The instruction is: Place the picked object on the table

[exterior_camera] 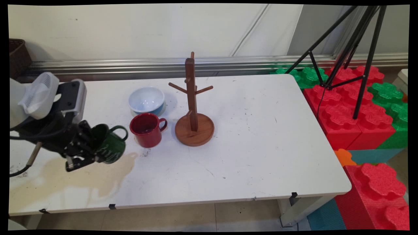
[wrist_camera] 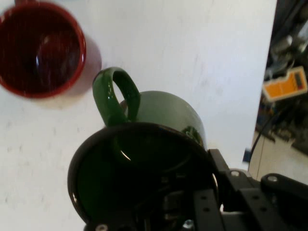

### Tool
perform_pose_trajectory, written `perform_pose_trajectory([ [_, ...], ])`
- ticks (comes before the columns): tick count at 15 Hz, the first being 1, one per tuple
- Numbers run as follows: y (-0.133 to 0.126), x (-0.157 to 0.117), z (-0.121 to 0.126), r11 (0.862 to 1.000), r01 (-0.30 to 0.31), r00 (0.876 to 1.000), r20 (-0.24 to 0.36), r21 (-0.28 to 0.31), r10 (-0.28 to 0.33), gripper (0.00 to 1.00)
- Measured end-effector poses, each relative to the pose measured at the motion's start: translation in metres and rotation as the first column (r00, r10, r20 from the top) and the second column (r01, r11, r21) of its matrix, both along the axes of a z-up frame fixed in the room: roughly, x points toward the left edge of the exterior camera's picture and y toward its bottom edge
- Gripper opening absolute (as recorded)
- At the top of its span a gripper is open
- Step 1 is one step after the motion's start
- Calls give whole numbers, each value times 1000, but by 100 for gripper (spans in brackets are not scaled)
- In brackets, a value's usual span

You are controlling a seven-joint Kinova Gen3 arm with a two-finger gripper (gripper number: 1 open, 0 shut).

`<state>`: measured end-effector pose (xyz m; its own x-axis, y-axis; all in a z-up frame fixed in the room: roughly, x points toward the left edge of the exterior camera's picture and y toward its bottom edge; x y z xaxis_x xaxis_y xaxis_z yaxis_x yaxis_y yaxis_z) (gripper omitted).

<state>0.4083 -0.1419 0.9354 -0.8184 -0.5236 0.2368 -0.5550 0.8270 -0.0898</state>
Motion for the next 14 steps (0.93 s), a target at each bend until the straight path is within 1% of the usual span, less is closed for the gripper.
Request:
perform_pose_trajectory([
  [4, 2, 6, -13, 999, -14, 996, 94, 38, 10, 0],
  [7, 1, 7, -25, 998, -24, 991, 135, 59, 16, 0],
  [10, -3, 4, -40, 997, -32, 987, 160, 73, 20, 0],
  [14, -12, -2, -59, 996, -35, 985, 170, 80, 21, 0],
])
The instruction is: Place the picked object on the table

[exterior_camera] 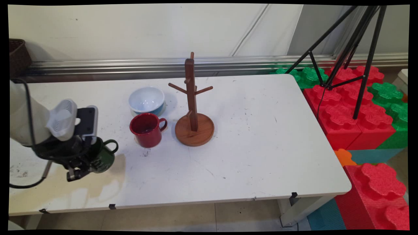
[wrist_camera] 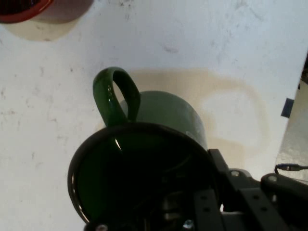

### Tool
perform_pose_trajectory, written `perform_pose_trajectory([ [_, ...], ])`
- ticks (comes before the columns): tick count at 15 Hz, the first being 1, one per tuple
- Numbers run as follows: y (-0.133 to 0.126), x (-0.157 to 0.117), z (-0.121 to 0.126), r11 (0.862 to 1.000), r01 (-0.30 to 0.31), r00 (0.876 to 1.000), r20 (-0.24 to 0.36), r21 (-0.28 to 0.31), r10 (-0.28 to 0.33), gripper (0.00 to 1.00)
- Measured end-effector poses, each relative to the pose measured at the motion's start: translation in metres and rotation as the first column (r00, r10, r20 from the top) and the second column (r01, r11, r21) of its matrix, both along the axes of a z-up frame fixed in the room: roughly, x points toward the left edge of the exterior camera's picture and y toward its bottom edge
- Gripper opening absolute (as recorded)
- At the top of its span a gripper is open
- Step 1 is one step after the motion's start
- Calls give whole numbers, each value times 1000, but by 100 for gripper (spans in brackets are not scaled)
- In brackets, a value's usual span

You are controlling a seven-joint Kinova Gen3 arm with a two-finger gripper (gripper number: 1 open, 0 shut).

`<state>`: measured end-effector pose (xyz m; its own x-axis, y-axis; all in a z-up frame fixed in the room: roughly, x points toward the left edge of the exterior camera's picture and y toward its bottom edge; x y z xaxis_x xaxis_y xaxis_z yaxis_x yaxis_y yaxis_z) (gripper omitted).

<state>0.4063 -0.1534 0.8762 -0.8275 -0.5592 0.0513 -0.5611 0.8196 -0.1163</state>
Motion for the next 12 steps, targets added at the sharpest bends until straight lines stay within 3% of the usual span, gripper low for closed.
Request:
perform_pose_trajectory([
  [12, -26, -23, -43, 1000, 12, 1000, -16, -1, -12, 0],
])
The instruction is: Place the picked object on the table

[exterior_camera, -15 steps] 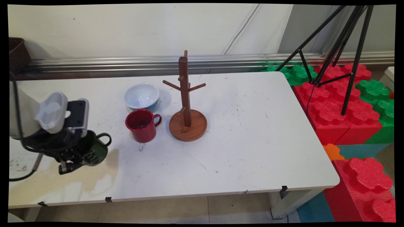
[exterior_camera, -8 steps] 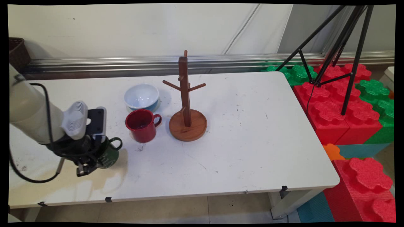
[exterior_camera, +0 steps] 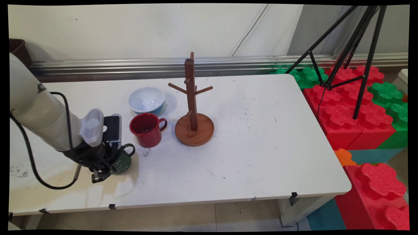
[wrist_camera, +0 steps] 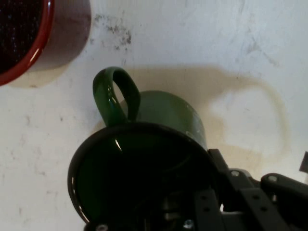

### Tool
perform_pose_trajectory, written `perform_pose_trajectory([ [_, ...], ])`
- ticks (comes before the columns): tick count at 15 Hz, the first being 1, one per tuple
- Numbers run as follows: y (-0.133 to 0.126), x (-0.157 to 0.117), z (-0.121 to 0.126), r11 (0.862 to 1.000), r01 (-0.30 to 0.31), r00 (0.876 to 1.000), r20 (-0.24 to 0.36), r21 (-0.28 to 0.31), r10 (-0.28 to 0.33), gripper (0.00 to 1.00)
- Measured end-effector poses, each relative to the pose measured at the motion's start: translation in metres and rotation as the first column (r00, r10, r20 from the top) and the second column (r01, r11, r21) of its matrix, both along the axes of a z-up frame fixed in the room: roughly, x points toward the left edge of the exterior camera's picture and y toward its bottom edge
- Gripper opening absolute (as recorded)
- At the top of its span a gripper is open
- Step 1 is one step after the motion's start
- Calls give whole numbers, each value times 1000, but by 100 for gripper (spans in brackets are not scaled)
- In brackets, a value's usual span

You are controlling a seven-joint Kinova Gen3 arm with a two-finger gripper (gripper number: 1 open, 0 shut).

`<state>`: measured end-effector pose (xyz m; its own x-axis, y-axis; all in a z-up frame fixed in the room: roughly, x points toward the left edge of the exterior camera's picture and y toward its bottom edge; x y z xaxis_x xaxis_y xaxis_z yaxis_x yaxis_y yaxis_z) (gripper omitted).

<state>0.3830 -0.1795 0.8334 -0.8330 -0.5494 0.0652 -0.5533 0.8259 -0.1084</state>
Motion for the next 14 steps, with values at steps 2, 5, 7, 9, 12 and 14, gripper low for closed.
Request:
perform_pose_trajectory([
  [2, -2, -3, -5, 1000, 0, 1000, -2, 2, 0, 0],
  [5, -5, -5, -11, 1000, 1, 1000, -3, 3, -1, 0],
  [7, -5, -7, -13, 1000, 1, 1000, -5, 4, -1, 100],
  [9, -7, -8, -15, 1000, 1, 1000, -7, 1, -1, 100],
  [12, -8, -9, -16, 1000, -4, 1000, -11, -7, 4, 100],
  [14, -7, -9, -16, 1000, -9, 1000, -13, -11, 8, 100],
])
